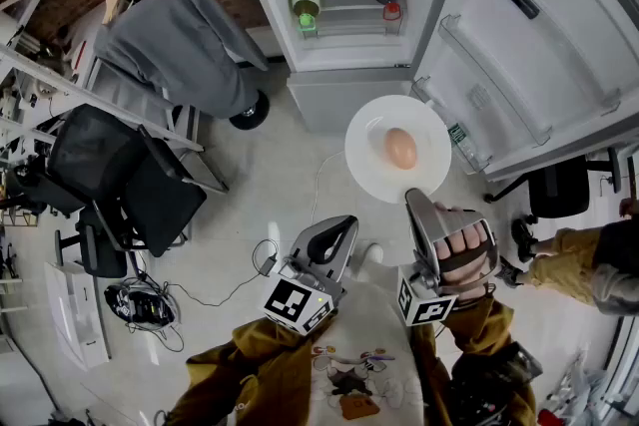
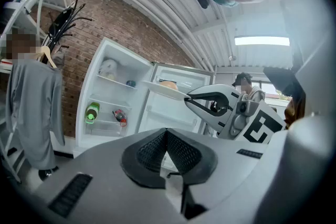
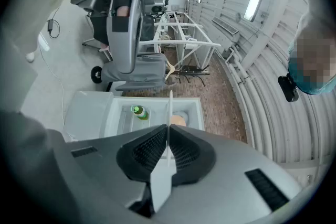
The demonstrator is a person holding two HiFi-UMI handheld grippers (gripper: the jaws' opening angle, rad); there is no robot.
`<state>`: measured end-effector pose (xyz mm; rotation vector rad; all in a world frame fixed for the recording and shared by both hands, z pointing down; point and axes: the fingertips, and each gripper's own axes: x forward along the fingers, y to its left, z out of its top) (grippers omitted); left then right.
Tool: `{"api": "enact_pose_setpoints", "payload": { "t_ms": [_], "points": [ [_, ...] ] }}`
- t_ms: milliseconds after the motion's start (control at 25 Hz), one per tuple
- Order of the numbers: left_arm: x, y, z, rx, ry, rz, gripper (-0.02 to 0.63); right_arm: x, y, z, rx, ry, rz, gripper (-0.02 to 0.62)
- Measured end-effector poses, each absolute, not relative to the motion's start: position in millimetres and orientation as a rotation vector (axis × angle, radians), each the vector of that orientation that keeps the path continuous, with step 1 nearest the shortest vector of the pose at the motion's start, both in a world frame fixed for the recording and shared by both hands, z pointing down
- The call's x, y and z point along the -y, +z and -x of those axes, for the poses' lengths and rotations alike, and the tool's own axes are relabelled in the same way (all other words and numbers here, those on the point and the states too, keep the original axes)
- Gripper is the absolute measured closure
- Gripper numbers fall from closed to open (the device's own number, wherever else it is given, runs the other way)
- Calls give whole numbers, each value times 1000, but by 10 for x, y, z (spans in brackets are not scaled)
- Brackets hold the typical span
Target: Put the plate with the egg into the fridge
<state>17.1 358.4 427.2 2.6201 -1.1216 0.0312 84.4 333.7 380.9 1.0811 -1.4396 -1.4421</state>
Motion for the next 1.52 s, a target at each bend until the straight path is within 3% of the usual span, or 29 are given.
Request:
{"api": "enact_pose_setpoints", "payload": {
  "t_ms": [800,1520],
  "points": [
    [-3763,3993,-197,1238,-7,-2646,600,-3685,3927,-1037,1483,-1340,-1121,575],
    [-3611,4043,-355,1409,-33,-2530,600,-3369,3736,-1380,1522,-1469,-1089,574]
  ]
}}
